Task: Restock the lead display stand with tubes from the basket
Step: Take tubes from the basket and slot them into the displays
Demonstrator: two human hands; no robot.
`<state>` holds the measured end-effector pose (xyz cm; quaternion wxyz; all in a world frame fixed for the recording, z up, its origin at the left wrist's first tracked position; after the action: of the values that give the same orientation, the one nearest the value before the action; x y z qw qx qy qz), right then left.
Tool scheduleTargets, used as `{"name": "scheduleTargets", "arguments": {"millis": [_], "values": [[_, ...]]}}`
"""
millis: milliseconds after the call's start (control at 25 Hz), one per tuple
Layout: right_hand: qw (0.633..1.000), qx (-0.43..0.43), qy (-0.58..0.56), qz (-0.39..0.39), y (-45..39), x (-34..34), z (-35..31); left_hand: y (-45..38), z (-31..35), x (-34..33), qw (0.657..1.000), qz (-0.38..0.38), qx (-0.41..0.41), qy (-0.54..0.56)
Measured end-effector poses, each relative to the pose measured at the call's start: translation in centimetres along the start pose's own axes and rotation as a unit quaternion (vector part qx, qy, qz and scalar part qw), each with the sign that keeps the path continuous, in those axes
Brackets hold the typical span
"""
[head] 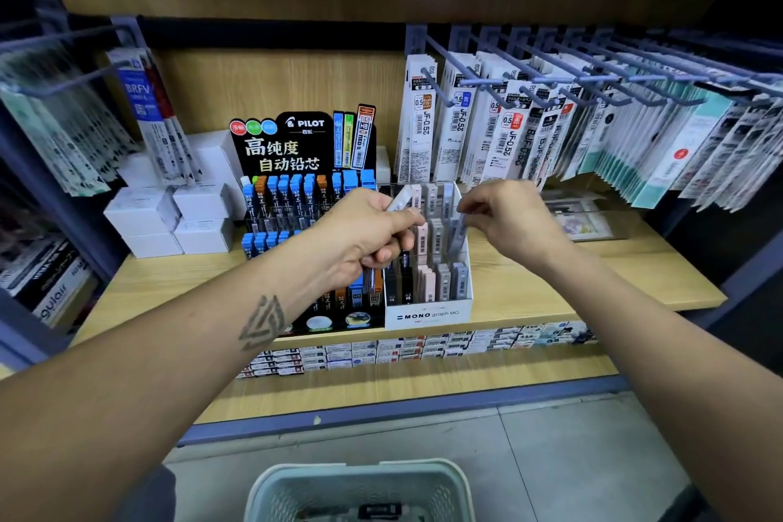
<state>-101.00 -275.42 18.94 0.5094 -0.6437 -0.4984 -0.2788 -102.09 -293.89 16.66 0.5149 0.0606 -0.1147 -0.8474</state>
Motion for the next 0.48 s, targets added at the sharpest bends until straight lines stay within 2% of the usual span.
{"name": "scheduleTargets", "arguments": {"millis": [160,240,400,480], "values": [[0.995,0.072,0.072,-0.025,0.1,-2.2,-1.0,-0.1,0.0,0.1,1.0,-0.002,-0.001,0.002],[0.993,0.068,0.094,-0.029,0.2,-2.8,-0.8,-0.1,0.0,0.2,1.0,-0.004,0.0,0.001],[0.991,0.054,0.121,0.013,0.5,-2.6,-0.5,-0.1,-0.3,-0.2,1.0,-0.021,0.002,0.001],[0.995,0.037,0.085,0.032,0.4,-1.7,-0.8,-0.2,-0.5,-0.4,0.999,-0.034,0.01,0.004]]}}
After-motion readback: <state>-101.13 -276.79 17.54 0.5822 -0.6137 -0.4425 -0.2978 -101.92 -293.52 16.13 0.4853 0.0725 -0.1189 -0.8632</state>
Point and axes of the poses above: each hand's wrist, its own y-axis away from the middle knuckle, its own x-axis out of the back of the hand, z = x × y, the point moved 7 cm from there along -y, towards the middle knuckle
